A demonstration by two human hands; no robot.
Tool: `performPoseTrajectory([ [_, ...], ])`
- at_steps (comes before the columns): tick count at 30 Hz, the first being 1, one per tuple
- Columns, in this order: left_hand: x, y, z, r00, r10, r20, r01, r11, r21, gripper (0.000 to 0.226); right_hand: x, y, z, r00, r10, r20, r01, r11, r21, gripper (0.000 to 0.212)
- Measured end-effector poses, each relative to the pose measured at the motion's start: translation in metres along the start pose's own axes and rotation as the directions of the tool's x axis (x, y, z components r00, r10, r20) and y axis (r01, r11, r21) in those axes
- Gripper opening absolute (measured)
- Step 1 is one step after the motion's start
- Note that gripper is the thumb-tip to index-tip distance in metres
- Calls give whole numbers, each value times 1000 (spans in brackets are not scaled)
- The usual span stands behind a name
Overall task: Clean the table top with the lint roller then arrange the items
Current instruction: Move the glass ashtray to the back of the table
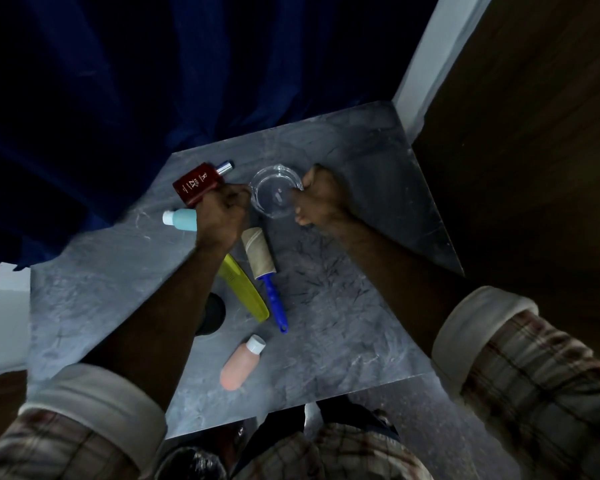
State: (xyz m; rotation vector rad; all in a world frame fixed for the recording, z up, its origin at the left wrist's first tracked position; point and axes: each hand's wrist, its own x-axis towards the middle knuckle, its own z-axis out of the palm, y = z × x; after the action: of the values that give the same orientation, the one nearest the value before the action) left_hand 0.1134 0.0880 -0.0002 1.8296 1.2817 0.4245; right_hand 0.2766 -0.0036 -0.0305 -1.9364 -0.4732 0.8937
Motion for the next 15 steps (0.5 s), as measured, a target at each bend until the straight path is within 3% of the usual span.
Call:
performPoseTrajectory([
  [3, -7, -1, -11, 999, 49, 25, -49, 999, 1, 19, -10, -9, 0, 999, -37, 11, 37, 999, 7, 33],
  [7, -16, 1, -28, 997, 52, -58, -52, 999, 13, 23, -24, -30, 2, 996, -72, 53, 71, 997, 12, 27],
  [11, -25, 5, -53, 987, 19, -160, -57, 969, -240, 22, -40, -59, 21, 988, -127, 91, 128, 992, 0, 23],
  [15, -41, -8, -96, 968, 47, -245, -123, 944, -306, 20, -57, -84, 58, 973, -173, 153, 178, 984, -19, 23],
])
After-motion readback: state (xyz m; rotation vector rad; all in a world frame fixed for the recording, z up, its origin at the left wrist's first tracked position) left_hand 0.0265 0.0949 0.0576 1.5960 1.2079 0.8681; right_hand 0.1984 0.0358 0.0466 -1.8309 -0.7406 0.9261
